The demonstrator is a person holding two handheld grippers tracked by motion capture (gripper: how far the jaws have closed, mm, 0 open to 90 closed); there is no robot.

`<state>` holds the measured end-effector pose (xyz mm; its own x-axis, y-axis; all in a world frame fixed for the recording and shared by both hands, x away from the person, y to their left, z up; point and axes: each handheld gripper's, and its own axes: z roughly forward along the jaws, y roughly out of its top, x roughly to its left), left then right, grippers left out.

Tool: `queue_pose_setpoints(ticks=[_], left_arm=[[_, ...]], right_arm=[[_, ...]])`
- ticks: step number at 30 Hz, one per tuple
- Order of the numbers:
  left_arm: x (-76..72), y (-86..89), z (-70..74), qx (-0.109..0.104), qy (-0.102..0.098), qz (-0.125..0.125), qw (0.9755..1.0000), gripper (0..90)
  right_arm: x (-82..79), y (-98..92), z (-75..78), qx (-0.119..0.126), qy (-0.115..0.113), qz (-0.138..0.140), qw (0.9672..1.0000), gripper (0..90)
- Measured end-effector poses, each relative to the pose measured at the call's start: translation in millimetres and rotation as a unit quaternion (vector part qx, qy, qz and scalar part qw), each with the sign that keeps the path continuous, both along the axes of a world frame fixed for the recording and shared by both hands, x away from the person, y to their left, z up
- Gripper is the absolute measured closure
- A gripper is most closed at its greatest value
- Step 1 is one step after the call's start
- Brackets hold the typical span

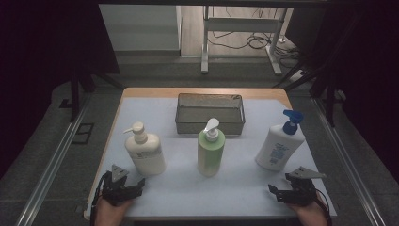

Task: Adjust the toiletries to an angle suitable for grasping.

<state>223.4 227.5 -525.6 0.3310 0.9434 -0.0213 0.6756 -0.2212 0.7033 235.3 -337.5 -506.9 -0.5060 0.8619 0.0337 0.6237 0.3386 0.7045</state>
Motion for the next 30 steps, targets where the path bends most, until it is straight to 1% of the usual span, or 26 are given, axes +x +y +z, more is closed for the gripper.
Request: queue_pose_setpoints(ticks=[1, 5, 9, 13, 16, 17, 20, 21, 22, 23, 24, 25, 26, 27, 28, 29, 30], left_arm=[[-0.1, 0.0, 0.0, 0.000, 0.000, 0.000, 1.0000, 16.8], [-0.2, 0.0, -0.1, 0.000, -0.001, 0.000, 1.0000, 16.8], [-0.2, 0.1, -0.2, -0.001, -0.001, 0.000, 1.0000, 16.8], [-0.3, 0.0, -0.3, -0.002, 0.000, 0.001, 1.0000, 16.8], [-0.3, -0.1, -0.3, -0.002, 0.000, 0.001, 1.0000, 16.7], [-0.3, 0.0, -0.3, -0.002, 0.000, 0.001, 1.0000, 16.7], [-0.3, 0.0, -0.3, -0.002, 0.000, 0.001, 1.0000, 16.7], [-0.3, 0.0, -0.3, -0.002, 0.000, 0.001, 1.0000, 16.7], [-0.3, 0.0, -0.3, -0.002, 0.000, 0.001, 1.0000, 16.7], [-0.3, 0.0, -0.3, -0.002, -0.001, 0.001, 1.0000, 16.7], [-0.3, 0.0, -0.3, -0.002, -0.001, 0.001, 1.0000, 16.7], [-0.3, 0.0, -0.3, -0.002, -0.001, 0.001, 1.0000, 16.7], [-0.3, 0.0, -0.3, -0.002, -0.001, 0.001, 1.0000, 16.7], [-0.3, 0.0, -0.3, -0.002, -0.001, 0.001, 1.0000, 16.7], [-0.3, 0.0, -0.3, -0.002, -0.001, 0.001, 1.0000, 16.7], [-0.3, 0.0, -0.3, -0.002, -0.001, 0.001, 1.0000, 16.7], [-0.3, 0.0, -0.3, -0.002, -0.001, 0.001, 1.0000, 16.7]], right_arm=[[-1.0, -1.2, 2.2, -0.001, -0.001, -0.004, 1.0000, 14.8], [-0.6, -4.1, 4.7, 0.000, 0.005, -0.008, 1.0000, 15.9], [-0.5, -6.7, 7.3, 0.001, 0.006, -0.003, 1.0000, 21.1], [-1.4, -10.3, 11.3, 0.007, 0.008, -0.010, 0.9999, 24.4], [-1.3, -13.1, 12.9, 0.006, 0.008, -0.009, 0.9999, 24.1], [-0.6, -16.2, 14.4, 0.007, 0.018, -0.007, 0.9998, 22.0], [-0.8, -18.7, 16.6, 0.007, 0.015, -0.009, 0.9998, 21.7], [-0.8, -21.0, 19.3, 0.003, 0.012, -0.014, 0.9998, 24.1], [-0.8, -21.0, 19.3, 0.003, 0.012, -0.014, 0.9998, 24.1], [-0.6, -23.7, 21.7, 0.004, 0.009, -0.019, 0.9998, 29.2], [-0.6, -23.7, 21.7, 0.004, 0.009, -0.019, 0.9998, 29.2], [0.0, -26.8, 23.6, 0.007, 0.008, -0.023, 0.9997, 32.5], [0.0, -26.8, 23.6, 0.007, 0.008, -0.023, 0.9997, 32.5], [0.6, -29.5, 25.4, 0.008, 0.008, -0.028, 0.9995, 37.0], [0.6, -29.5, 25.4, 0.008, 0.008, -0.028, 0.9995, 37.0], [1.9, -32.4, 27.0, 0.012, 0.012, -0.027, 0.9995, 40.8], [1.9, -32.4, 27.0, 0.012, 0.012, -0.027, 0.9995, 40.8]])
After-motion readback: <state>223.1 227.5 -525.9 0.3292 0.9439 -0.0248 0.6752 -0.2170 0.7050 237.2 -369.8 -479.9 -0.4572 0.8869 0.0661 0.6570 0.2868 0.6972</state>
